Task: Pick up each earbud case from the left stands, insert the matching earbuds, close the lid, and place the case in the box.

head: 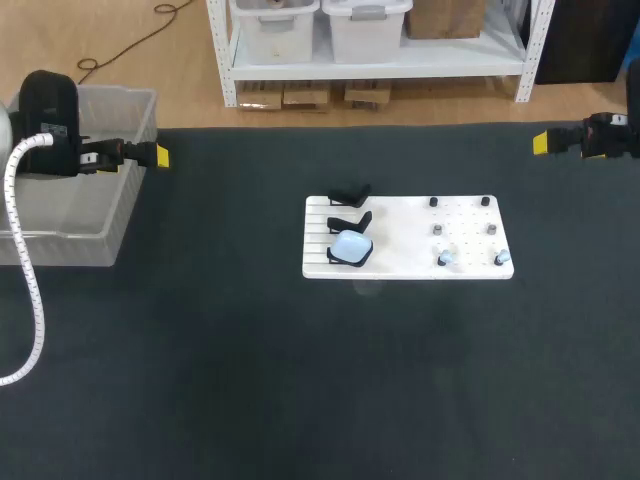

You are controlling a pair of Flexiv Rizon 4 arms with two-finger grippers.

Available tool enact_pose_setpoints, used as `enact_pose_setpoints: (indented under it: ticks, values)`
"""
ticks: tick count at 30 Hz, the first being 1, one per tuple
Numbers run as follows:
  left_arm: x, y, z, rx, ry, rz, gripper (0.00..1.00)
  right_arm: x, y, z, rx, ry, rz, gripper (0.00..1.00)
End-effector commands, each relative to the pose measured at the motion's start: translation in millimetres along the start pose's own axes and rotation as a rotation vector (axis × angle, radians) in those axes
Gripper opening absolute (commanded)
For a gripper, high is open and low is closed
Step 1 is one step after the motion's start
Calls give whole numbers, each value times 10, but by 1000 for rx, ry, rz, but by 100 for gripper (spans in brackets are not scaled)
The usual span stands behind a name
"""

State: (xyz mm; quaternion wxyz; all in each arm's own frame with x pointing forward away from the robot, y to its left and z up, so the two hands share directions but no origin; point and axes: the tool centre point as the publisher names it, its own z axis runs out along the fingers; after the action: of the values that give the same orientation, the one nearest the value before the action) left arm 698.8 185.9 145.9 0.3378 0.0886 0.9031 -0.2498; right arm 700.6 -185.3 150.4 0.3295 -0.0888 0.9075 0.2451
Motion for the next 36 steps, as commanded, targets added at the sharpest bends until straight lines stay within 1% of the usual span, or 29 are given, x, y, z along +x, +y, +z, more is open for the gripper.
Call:
enact_pose_setpoints:
  ticks: [1, 15, 17, 19, 22, 26, 30, 32, 36]
  values:
    - [-18, -17, -3, -10, 10, -1, 100, 2, -5, 0, -1, 0, -1, 100]
    - [-18, -17, -3, -10, 10, -1, 100, 2, -5, 0, -1, 0, -1, 100]
    - [-17, -44, 8, 7, 22, 34, 100, 2, -5, 0, -1, 0, -1, 100]
    - [-35, -94, 8, 29, 17, 75, 100, 2, -5, 0, -1, 0, -1, 100]
    - [-85, -228, 9, 82, 20, 190, 100, 2, -5, 0, -1, 0, -1, 100]
    - [-184, -486, 9, 176, 29, 398, 100, 2, -5, 0, -1, 0, -1, 100]
    - [-254, -707, 41, 270, 52, 582, 100, 2, -5, 0, -1, 0, -1, 100]
    - [-262, -802, 82, 286, 74, 676, 100, 2, -5, 0, -1, 0, -1, 100]
    - [-255, -976, 176, 336, 110, 813, 100, 2, -5, 0, -1, 0, -1, 100]
